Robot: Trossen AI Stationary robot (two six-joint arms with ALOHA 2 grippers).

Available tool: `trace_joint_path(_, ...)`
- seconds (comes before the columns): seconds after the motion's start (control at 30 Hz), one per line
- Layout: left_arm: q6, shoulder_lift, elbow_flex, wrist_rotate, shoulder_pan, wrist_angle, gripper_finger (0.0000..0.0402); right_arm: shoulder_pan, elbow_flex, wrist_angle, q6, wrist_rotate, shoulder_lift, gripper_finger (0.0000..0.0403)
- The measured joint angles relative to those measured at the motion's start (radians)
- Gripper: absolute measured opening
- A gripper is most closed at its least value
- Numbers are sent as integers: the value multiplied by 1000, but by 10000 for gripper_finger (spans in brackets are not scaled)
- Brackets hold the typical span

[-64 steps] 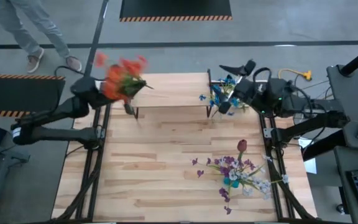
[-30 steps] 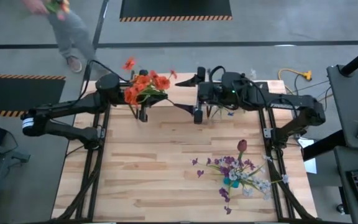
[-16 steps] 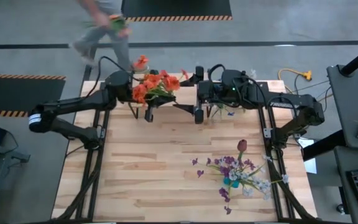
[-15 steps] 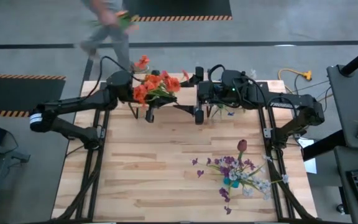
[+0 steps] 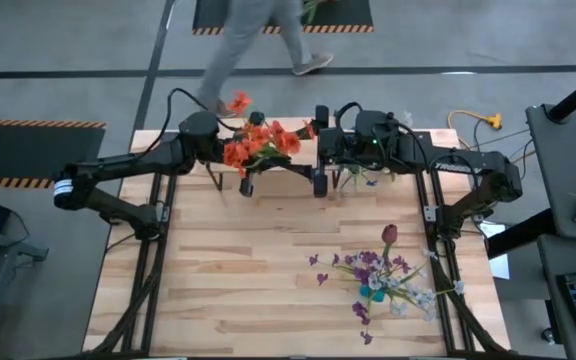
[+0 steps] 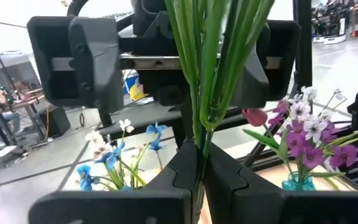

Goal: Pick and place flowers into a vace then onto a shelf
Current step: Adjust the orange flowers on the transparent flower vase

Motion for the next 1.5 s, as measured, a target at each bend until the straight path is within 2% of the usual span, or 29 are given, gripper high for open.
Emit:
trace_joint_path(0.27, 8, 0, 2, 0, 0, 1, 0, -6, 0, 6, 5, 0, 0, 192)
trace_joint_path(0.57, 6, 0, 2, 3, 0, 6, 1, -5, 6, 3, 4, -2, 0, 101)
trace_joint_path(0.67, 8, 0, 2, 6, 0, 8, 16, -4, 13, -2, 1, -2, 0, 62)
trace_joint_path(0.77, 9, -1, 2, 25, 0, 9, 52, -4, 18, -3, 1, -5, 0, 22)
trace_joint_path(0.9, -4, -12, 2, 44, 7, -4, 105, -4, 21, -19, 1, 7, -5, 14)
trace_joint_path(0.97, -40, -32, 2, 36, 30, -20, 119, -4, 25, -56, -5, 60, -22, 13)
trace_joint_path(1.1, -56, -102, -10, 36, 86, -52, 126, -6, 14, -117, -2, 110, -104, 12)
trace_joint_path(1.23, -71, -170, -80, 36, 109, -61, 127, -4, -39, -139, 12, 111, -207, 12)
trace_joint_path(1.5, -82, -331, -300, -14, 110, -8, 127, 21, -293, -102, 78, 199, -436, 11)
